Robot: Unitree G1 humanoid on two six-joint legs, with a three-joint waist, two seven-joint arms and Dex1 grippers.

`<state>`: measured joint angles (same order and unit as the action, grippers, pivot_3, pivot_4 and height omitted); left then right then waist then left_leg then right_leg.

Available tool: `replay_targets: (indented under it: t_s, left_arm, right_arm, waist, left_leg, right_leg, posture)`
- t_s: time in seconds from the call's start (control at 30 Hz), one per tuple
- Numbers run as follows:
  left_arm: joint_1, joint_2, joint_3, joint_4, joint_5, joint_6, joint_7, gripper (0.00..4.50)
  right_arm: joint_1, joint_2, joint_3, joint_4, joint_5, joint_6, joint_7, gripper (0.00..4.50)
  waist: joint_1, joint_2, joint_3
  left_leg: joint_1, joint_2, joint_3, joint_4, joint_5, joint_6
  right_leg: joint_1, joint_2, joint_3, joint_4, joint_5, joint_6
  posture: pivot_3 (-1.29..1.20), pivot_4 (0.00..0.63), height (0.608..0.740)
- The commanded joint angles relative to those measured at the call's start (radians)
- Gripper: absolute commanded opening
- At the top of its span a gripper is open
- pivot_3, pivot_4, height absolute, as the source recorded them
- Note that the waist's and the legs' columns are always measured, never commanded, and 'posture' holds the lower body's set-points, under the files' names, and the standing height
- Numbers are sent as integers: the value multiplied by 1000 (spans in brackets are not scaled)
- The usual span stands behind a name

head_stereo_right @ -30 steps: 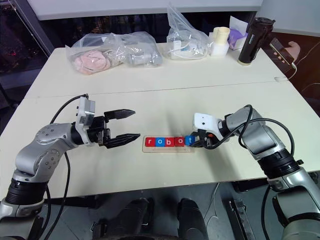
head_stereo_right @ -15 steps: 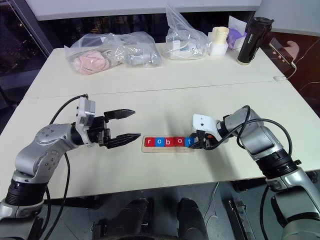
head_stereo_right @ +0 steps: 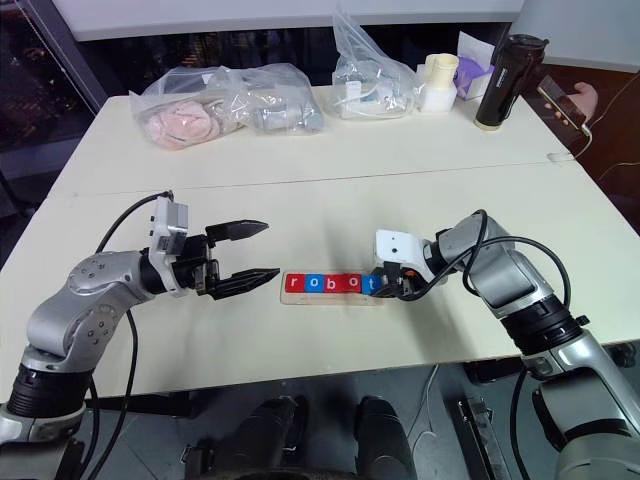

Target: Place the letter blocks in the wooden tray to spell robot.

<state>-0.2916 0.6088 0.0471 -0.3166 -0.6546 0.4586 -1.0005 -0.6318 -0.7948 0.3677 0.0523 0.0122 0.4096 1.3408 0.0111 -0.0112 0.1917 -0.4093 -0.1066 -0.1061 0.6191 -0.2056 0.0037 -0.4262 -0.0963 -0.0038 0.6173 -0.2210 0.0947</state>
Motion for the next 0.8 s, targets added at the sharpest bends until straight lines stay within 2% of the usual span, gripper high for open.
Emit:
replay_targets:
  t_s: [0.03, 0.07, 0.13, 0.17, 0.27, 0.3, 0.57, 0.8]
  left_arm:
    - [-7, 9, 21, -32, -16, 2, 2, 4500]
    - [-9, 9, 20, -31, -16, 3, 2, 4500]
    - [-12, 8, 18, -30, -16, 4, 2, 4500]
    - [-12, 9, 18, -30, -17, 5, 1, 4500]
    - [-14, 9, 17, -28, -17, 5, -1, 4500]
    - [-15, 8, 17, -27, -17, 6, -1, 4500]
    - [-12, 8, 18, -31, -18, 9, 2, 4500]
    - [-9, 14, 22, -26, -19, 8, -4, 4500]
  right_arm:
    - [-17, 3, -10, -2, 0, -4, 1, 1118]
    - [-17, 4, -11, -3, 3, -2, 2, 1118]
    - [-21, 7, -14, -6, 7, 4, 0, 2262]
    - [-23, 9, -16, -9, 9, 7, -1, 2512]
    - [-31, 12, -23, -21, 13, 13, -5, 4059]
    - [-32, 11, -25, -25, 14, 14, -5, 4447]
    - [-21, -24, -87, -93, 53, 55, -15, 4447]
    - [72, -68, -165, -196, 93, 119, -71, 4447]
  waist:
    - [0, 0, 0]
    - [0, 0, 0]
    - [0, 0, 0]
    - [0, 0, 0]
    - [0, 0, 0]
    - [0, 0, 0]
    - [0, 0, 0]
    - [2, 0, 0]
  left_leg:
    - [0, 0, 0, 0, 0, 0]
    - [0, 0, 0, 0, 0, 0]
    - [0, 0, 0, 0, 0, 0]
    - [0, 0, 0, 0, 0, 0]
    - [0, 0, 0, 0, 0, 0]
    - [0, 0, 0, 0, 0, 0]
    - [0, 0, 0, 0, 0, 0]
    - [0, 0, 0, 0, 0, 0]
  right_leg:
    - [0, 0, 0, 0, 0, 0]
    - [0, 0, 0, 0, 0, 0]
    - [0, 0, 0, 0, 0, 0]
    - [0, 0, 0, 0, 0, 0]
    - [0, 0, 0, 0, 0, 0]
    - [0, 0, 0, 0, 0, 0]
    - [0, 0, 0, 0, 0, 0]
    - [0, 0, 0, 0, 0, 0]
  posture:
    - [0, 150, 740]
    - [0, 150, 740]
    - [0, 150, 740]
    - [0, 150, 740]
    - [0, 150, 740]
    - [0, 150, 740]
    - [0, 150, 740]
    - [0, 150, 740]
